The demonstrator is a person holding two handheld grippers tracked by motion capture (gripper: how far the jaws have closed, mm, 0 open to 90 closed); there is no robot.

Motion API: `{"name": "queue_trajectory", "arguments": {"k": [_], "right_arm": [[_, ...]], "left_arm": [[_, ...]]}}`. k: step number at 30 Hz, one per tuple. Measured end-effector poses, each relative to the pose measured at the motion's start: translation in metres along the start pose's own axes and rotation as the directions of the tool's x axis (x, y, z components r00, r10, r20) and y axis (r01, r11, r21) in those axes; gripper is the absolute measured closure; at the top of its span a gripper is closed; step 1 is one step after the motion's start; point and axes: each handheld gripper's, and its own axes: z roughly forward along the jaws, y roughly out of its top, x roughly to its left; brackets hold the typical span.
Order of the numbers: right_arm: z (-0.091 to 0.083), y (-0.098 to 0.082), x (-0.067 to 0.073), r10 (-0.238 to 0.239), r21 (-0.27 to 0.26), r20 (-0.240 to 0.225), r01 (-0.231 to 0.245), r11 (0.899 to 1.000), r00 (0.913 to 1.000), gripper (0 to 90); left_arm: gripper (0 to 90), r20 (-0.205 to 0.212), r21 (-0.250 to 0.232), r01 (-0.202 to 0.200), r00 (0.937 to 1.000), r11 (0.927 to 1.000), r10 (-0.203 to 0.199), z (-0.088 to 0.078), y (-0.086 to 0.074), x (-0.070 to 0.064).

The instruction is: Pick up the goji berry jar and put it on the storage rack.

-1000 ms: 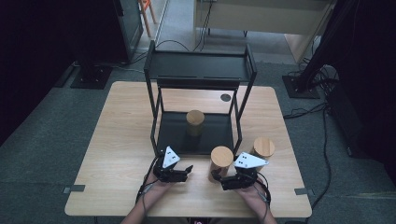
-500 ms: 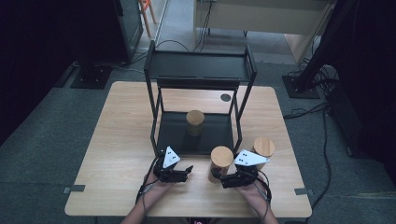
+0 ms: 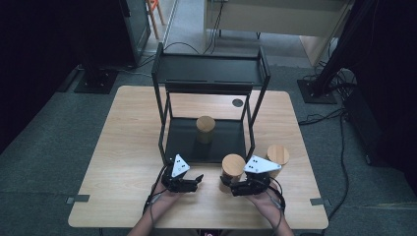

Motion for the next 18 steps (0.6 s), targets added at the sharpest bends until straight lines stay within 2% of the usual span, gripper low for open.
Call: {"name": "queue_trajectory", "arguments": {"k": [5,8,12,18], "right_arm": [[0.0003,0.0014,0.0003,0.003,-0.002,0.001,-0.003,1.000,1.0000,18.0],[0.0009,0.0023,0.0009,0.005,-0.001,-0.013,-0.005,1.000,0.9999,23.6],[0.0009,0.0033,0.0020,-0.002,0.005,-0.012,0.002,1.000,0.9999,24.6],[0.0007,0.0047,0.0025,-0.001,0.015,-0.009,0.001,1.000,1.0000,24.9]], "left_arm": [[20.2,-0.001,0.001,-0.004,1.0000,1.0000,0.004,0.0000,0.0000,-0.0007],[20.2,0.000,0.001,-0.001,1.0000,1.0000,0.001,0.0001,0.0000,-0.0003],[20.2,0.004,-0.003,0.000,1.0000,1.0000,0.000,-0.0001,-0.0001,-0.0003],[20.2,0.007,0.007,-0.021,0.9998,0.9998,0.021,0.0007,0.0003,-0.0018]]}}
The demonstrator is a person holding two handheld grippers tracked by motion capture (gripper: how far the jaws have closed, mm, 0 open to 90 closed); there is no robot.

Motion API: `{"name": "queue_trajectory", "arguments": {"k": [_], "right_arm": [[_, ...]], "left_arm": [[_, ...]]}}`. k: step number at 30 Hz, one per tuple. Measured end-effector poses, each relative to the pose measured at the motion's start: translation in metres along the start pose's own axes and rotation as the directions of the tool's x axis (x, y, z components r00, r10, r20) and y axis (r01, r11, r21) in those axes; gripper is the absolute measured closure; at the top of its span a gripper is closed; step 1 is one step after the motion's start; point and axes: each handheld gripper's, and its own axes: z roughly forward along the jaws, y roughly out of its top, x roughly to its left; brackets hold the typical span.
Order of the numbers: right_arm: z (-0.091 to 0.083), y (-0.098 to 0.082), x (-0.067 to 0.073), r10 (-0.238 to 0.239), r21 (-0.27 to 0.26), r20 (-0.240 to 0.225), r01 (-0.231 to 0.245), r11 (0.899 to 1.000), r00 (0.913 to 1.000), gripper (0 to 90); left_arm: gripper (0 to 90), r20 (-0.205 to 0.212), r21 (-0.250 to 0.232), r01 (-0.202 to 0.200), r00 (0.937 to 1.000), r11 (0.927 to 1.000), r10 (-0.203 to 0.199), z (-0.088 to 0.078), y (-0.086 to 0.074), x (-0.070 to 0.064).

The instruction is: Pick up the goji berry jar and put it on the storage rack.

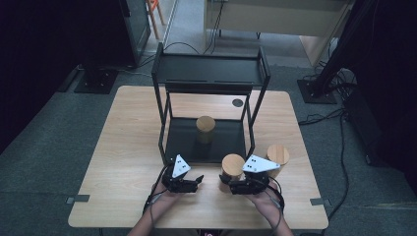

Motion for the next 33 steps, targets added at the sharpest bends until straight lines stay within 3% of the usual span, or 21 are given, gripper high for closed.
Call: {"name": "queue_trajectory", "arguments": {"k": [13,33], "right_arm": [[0.000,0.001,0.004,-0.028,-0.006,0.009,0.028,1.000,0.9996,25.1],[0.002,0.016,-0.001,-0.013,-0.012,0.025,0.013,1.000,0.9996,25.1]], "left_arm": [[20.2,0.012,0.021,0.003,0.9999,0.9998,-0.003,0.002,0.001,0.000],[20.2,0.018,0.052,-0.010,0.9998,0.9986,0.009,0.004,0.001,-0.002]]}}
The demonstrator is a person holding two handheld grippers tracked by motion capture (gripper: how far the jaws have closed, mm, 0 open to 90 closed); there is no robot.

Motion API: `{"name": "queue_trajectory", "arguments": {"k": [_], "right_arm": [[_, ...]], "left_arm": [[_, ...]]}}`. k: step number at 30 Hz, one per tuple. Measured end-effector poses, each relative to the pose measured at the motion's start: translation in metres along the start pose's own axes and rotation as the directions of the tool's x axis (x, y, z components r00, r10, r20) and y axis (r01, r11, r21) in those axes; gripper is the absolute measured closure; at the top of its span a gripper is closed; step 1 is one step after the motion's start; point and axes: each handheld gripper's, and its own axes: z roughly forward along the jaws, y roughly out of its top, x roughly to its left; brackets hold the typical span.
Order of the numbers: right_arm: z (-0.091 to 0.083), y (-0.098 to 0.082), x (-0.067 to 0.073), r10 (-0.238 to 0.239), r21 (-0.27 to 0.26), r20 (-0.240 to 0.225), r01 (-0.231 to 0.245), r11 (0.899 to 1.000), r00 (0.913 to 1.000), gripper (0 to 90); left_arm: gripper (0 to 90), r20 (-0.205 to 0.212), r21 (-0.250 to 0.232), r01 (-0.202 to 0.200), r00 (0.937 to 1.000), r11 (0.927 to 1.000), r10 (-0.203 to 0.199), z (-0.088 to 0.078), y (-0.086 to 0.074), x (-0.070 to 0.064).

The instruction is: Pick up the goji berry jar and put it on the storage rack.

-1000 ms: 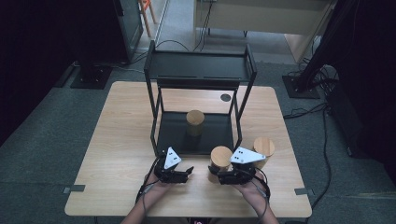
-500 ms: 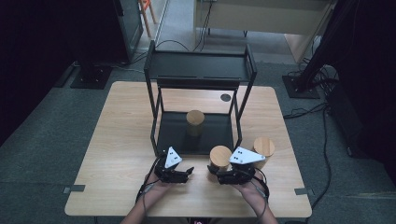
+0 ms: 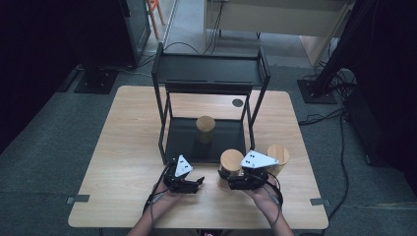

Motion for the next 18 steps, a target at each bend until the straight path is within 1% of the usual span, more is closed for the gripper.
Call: {"name": "queue_trajectory", "arguments": {"k": [3,6,13,18], "right_arm": [[0.0014,0.0012,-0.0004,0.003,0.000,-0.007,-0.003,1.000,1.0000,25.1],[0.0025,0.0018,-0.0007,0.001,0.004,-0.005,-0.001,1.000,1.0000,25.1],[0.0035,0.0016,-0.0028,0.020,-0.006,-0.007,-0.020,1.000,0.9998,25.1],[0.0047,0.0042,-0.0028,0.012,-0.002,-0.010,-0.012,1.000,0.9999,25.1]], "left_arm": [[20.2,-0.003,0.002,-0.004,1.0000,1.0000,0.004,0.0002,0.0000,-0.0005],[20.2,-0.003,0.002,-0.003,1.0000,1.0000,0.003,0.0002,0.0000,-0.0005],[20.2,-0.004,0.007,-0.008,1.0000,0.9999,0.008,0.0006,0.0002,-0.0008],[20.2,-0.004,0.011,-0.011,0.9999,0.9999,0.011,0.0006,0.0002,-0.0014]]}}
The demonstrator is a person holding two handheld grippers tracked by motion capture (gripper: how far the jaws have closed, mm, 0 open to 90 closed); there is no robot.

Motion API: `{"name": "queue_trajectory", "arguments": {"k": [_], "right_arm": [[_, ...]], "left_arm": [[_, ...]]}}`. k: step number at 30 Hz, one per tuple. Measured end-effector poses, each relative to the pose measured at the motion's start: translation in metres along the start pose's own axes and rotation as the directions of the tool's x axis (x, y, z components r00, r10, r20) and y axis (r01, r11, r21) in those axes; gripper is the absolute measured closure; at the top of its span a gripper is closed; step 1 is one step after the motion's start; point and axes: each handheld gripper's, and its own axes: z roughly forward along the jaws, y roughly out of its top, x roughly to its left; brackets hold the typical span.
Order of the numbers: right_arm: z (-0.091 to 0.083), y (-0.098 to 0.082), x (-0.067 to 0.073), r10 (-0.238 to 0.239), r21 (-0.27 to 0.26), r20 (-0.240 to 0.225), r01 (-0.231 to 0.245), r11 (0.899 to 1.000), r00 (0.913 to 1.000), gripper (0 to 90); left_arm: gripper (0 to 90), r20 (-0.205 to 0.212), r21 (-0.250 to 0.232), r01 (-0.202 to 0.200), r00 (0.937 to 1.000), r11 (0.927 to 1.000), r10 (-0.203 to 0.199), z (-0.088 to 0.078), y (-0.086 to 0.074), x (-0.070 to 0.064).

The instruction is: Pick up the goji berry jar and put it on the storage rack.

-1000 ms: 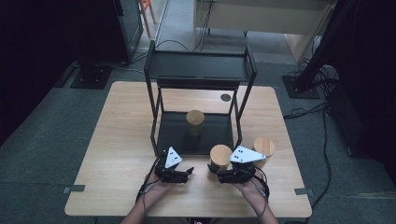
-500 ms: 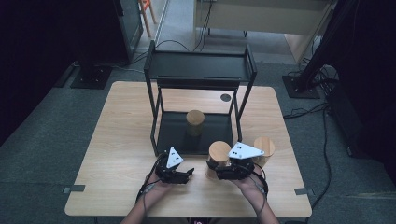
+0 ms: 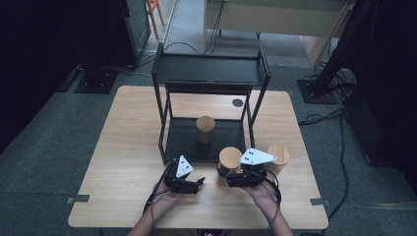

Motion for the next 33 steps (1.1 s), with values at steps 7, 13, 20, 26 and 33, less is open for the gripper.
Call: {"name": "queue_trajectory", "arguments": {"k": [7,13,20,26,33], "right_arm": [[0.002,0.004,0.000,-0.002,-0.003,0.001,0.002,1.000,1.0000,25.1],[0.003,0.007,0.000,-0.003,-0.002,0.002,0.003,1.000,1.0000,25.1],[0.004,0.010,-0.002,-0.001,0.002,0.003,0.001,1.000,1.0000,25.1],[0.007,0.014,-0.003,-0.006,0.002,0.004,0.006,1.000,1.0000,25.1],[0.011,0.016,-0.003,-0.012,0.004,0.002,0.011,1.000,0.9999,25.1]], "left_arm": [[20.2,-0.001,0.010,-0.004,1.0000,0.9999,0.004,0.001,0.000,0.000],[20.2,-0.003,0.013,-0.009,1.0000,0.9999,0.009,0.001,0.000,-0.001],[20.2,-0.013,0.017,-0.010,0.9999,0.9998,0.011,0.001,0.001,-0.002],[20.2,-0.012,0.021,-0.017,0.9998,0.9996,0.017,0.001,0.001,-0.002],[20.2,-0.012,0.030,-0.011,0.9999,0.9995,0.012,0.002,0.001,-0.001]]}}
